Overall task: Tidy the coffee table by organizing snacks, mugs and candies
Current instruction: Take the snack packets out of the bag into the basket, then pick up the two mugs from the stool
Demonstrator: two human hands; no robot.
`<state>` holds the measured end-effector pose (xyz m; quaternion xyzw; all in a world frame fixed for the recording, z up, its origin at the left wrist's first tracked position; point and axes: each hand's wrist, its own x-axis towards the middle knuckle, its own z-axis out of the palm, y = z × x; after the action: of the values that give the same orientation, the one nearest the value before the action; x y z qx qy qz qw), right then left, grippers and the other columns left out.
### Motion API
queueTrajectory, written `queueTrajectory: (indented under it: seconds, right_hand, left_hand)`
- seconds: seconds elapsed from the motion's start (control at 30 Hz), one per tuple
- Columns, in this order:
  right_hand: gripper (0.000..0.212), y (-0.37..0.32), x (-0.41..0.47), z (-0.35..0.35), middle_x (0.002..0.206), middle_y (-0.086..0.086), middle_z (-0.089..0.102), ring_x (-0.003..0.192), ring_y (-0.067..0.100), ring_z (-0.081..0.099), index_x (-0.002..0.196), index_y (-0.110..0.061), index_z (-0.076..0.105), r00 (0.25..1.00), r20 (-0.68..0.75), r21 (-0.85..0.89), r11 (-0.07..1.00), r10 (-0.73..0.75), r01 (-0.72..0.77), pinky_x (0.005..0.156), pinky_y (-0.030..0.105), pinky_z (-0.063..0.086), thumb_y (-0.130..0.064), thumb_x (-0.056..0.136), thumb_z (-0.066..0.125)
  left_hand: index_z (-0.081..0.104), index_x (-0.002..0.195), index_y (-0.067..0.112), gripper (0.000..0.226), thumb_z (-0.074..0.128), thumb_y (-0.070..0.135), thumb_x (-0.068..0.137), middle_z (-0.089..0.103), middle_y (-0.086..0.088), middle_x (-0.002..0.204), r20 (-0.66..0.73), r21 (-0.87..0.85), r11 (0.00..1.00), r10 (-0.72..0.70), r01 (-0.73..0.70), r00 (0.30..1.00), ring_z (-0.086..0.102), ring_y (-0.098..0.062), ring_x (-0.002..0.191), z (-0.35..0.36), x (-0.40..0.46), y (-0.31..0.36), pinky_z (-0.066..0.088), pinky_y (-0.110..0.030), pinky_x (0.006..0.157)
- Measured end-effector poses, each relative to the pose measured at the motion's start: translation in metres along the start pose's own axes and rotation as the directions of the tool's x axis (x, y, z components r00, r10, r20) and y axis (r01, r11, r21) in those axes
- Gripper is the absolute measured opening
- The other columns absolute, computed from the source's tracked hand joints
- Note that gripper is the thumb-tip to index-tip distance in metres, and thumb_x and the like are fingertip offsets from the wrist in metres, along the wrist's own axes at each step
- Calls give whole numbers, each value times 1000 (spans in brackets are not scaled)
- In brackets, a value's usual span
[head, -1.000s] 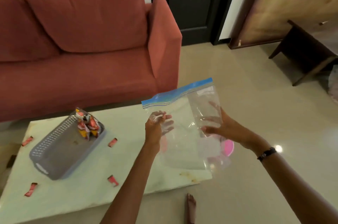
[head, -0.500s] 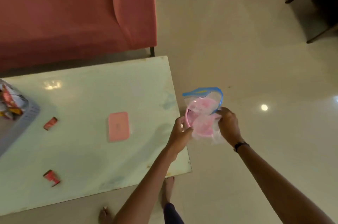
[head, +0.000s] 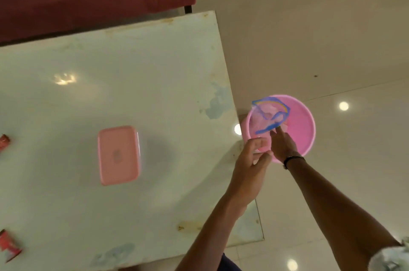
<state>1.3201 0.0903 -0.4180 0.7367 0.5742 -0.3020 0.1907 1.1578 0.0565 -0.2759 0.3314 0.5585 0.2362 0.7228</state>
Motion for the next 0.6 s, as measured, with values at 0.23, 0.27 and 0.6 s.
queueTrajectory:
  seconds: [0.23, 0.27, 0.6]
  right_hand:
    - [40, -4, 25, 12, 143, 5, 42, 131, 28, 38, 137, -20, 39, 959, 279, -405, 912, 52, 69, 108, 38, 34, -21, 97, 34]
    - [40, -7, 22, 7, 140, 8, 46, 129, 30, 42, 137, -20, 40, 953, 293, -400, 915, 78, 48, 107, 39, 35, -21, 97, 35]
    - [25, -66, -67, -119, 111, 17, 64, 104, 32, 62, 111, -1, 59, 996, 10, -312, 947, 89, -81, 85, 36, 49, -11, 93, 44]
  left_hand:
    - [56, 115, 26, 25, 51, 21, 91, 58, 8, 123, 25, -1, 999, 43, -43, 999, 57, -7, 107, -6, 10, -7, 47, -31, 95]
    - [55, 117, 23, 26, 51, 19, 92, 59, 8, 123, 26, -8, 999, 43, -43, 999, 57, -6, 107, -8, 8, -6, 47, -30, 95]
    - [54, 114, 20, 23, 49, 13, 93, 63, 8, 114, -64, -94, 994, 58, -64, 996, 60, -11, 99, -51, -47, 43, 47, -24, 84]
